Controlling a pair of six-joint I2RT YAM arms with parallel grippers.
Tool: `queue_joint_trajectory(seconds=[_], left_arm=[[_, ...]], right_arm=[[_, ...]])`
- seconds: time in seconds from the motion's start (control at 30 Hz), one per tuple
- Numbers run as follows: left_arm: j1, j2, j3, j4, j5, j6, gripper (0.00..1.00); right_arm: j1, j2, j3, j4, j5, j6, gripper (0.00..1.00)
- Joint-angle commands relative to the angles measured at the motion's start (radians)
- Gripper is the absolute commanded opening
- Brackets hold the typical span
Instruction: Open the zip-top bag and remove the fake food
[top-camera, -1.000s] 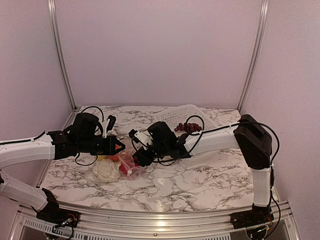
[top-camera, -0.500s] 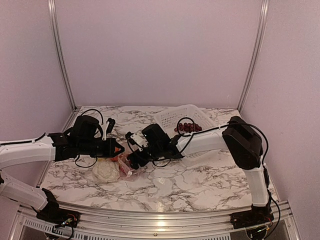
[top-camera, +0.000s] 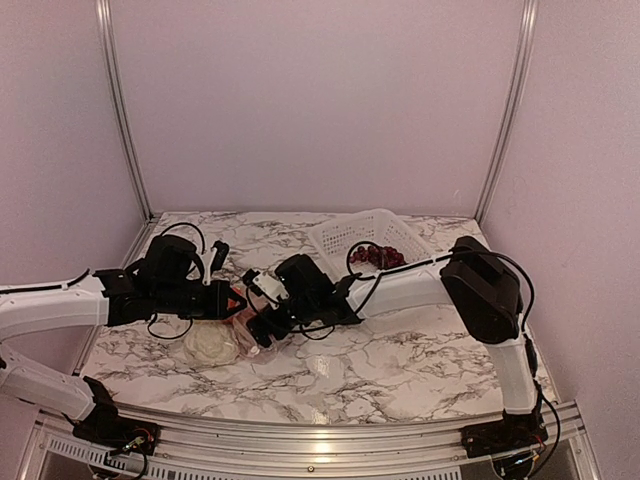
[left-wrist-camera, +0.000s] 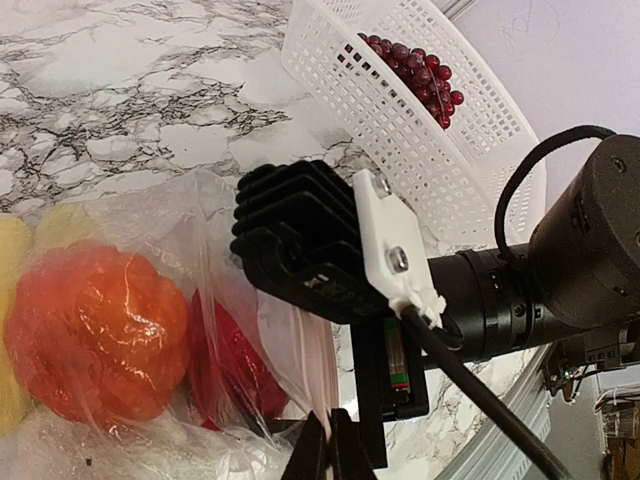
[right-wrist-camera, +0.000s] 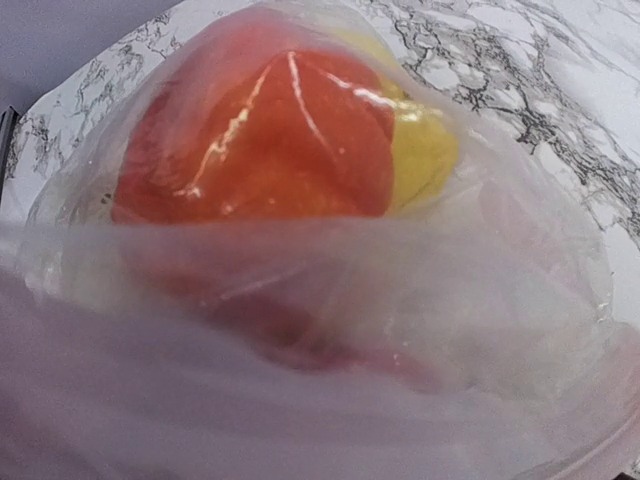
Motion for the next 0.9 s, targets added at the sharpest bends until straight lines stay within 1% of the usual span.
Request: queue_joint_trajectory(seconds=[0.0,0.17,0.23,0.3,0.37,0.4,0.47,0.53,0.73,0.77,0.87], left_arm=[[0.001,-0.051,-0.028,-0.005,0.005,-0.003,0.00],[0.001,-0.081,-0.058,-0.016,0.013,-0.012,0.00],[0.001,-0.090,-0.066,-0.025,0.010,-0.010,0.00],[0.001,-0.095,-0.068,-0.037,0.002,-0.005,0.00],[0.001,-0.094,-0.066,-0.047,-0.016,0.002,0.00],[0.001,-0.090,-0.065,-0.049,-0.026,0.006,0.00],[0.001,-0.075,-0.054,-0.052,-0.040,0.015,0.00],[0.001,-0.053,-0.038,-0.052,-0.045,0.023,0.00],[0.001,0.002,0.003,-0.041,-0.048,0.036,0.00],[0.001,0.008,0.006,-0.037,-0.051,0.033,0.00],[0.001,0.029,0.021,-0.035,-0.062,0.023,0.00]], right_arm=[[0.025,0.095,-0.018,-0.191,0.146,-0.090,0.99],[0.040,0.099,-0.026,-0.216,0.150,-0.151,0.99],[0.035,0.103,-0.032,-0.231,0.172,-0.134,0.98],[0.007,0.095,-0.037,-0.240,0.183,-0.096,0.93],[-0.036,0.058,-0.053,-0.222,0.183,-0.054,0.85],[-0.049,0.036,-0.061,-0.206,0.226,-0.046,0.83],[-0.068,0.000,-0.055,-0.194,0.277,-0.052,0.79],[-0.074,-0.028,-0.047,-0.172,0.291,-0.075,0.78],[-0.074,-0.133,-0.103,-0.042,0.200,-0.122,0.76],[-0.074,-0.148,-0.114,-0.009,0.165,-0.122,0.75],[-0.074,-0.179,-0.118,0.011,0.087,-0.148,0.71]])
